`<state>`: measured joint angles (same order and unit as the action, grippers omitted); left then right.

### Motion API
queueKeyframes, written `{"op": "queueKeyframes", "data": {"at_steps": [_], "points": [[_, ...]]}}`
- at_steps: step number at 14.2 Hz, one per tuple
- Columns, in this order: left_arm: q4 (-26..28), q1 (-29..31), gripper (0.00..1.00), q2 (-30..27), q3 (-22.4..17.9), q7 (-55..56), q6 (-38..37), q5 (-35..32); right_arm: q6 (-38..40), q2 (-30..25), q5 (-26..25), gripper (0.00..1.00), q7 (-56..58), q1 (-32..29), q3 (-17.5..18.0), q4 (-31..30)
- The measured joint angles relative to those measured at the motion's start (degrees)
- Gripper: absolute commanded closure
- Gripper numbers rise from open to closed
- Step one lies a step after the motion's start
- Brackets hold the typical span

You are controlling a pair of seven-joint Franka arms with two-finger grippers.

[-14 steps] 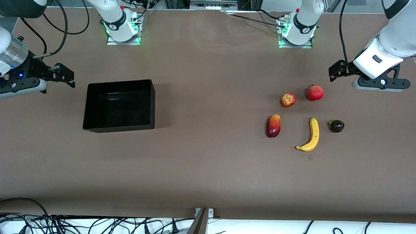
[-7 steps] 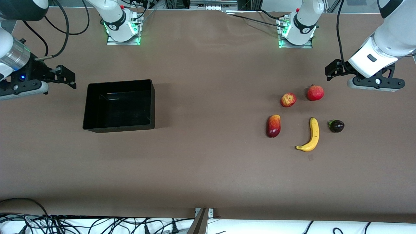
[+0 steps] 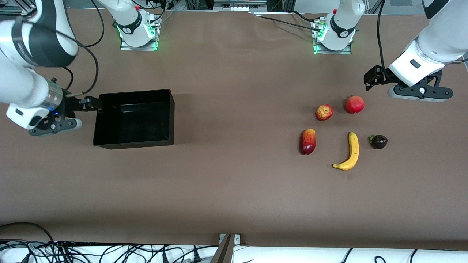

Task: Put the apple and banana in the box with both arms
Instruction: 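Move the right gripper down to the rim of the black box, then grasp the black box's rim with the right gripper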

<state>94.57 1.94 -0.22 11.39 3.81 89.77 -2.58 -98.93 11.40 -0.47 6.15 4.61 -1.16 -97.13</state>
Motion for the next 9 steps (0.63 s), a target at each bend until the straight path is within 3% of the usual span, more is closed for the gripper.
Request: {"op": "queueKeyframes", "data": {"at_steps": [5,9], "points": [[-0.4,0.0,0.00,0.2,0.0,0.0,0.0,0.0,-20.0,-1.6,0.0,0.00,-2.5,-0.4,-6.5,-20.6],[-0.4,0.0,0.00,0.2,0.0,0.0,0.0,0.0,-29.1,-1.9,0.0,0.02,-3.2,-0.5,-7.8,-29.7]]}}
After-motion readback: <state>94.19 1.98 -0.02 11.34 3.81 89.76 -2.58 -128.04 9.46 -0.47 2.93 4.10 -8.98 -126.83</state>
